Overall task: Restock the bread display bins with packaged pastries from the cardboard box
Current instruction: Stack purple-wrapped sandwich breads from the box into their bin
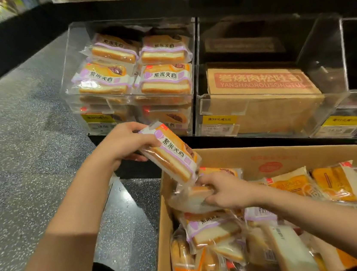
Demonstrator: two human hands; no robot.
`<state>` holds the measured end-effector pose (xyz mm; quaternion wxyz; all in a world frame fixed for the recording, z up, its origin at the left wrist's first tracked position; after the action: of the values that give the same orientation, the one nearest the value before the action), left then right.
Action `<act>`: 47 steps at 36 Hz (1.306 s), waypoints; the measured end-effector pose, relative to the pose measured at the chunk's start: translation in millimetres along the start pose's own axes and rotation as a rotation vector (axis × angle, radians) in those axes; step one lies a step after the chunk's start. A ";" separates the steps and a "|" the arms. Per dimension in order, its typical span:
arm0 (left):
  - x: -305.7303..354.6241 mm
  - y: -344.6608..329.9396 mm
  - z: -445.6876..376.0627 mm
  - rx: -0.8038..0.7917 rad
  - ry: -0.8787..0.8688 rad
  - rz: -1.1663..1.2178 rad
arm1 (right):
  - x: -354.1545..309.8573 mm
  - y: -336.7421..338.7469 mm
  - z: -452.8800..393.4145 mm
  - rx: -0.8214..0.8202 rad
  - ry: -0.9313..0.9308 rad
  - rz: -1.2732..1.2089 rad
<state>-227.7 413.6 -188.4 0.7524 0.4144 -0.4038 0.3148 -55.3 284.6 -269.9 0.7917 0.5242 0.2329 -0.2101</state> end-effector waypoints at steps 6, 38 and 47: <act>6.1 28.2 2.3 0.225 -0.054 0.407 | -12.6 21.0 8.3 -0.080 -0.055 -0.817; 9.2 78.3 -12.4 0.752 -0.188 1.197 | -130.9 189.2 -140.0 0.703 0.290 1.176; 9.0 83.3 -23.2 0.751 -0.181 1.194 | -106.6 212.4 -177.0 0.567 -0.006 0.758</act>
<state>-282.7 473.3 -157.4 0.2210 0.3782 -0.4872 0.7555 -44.7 535.3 -112.0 0.6390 0.7671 -0.0438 0.0371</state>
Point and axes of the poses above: each hand's wrist, its own z-axis away from the middle knuckle, its own y-axis out of the back of the hand, x = y × z, the point moved 3 cm from there along -z, towards the middle knuckle, and after that the axes turned 1 degree about -z, right-handed, at the moved point
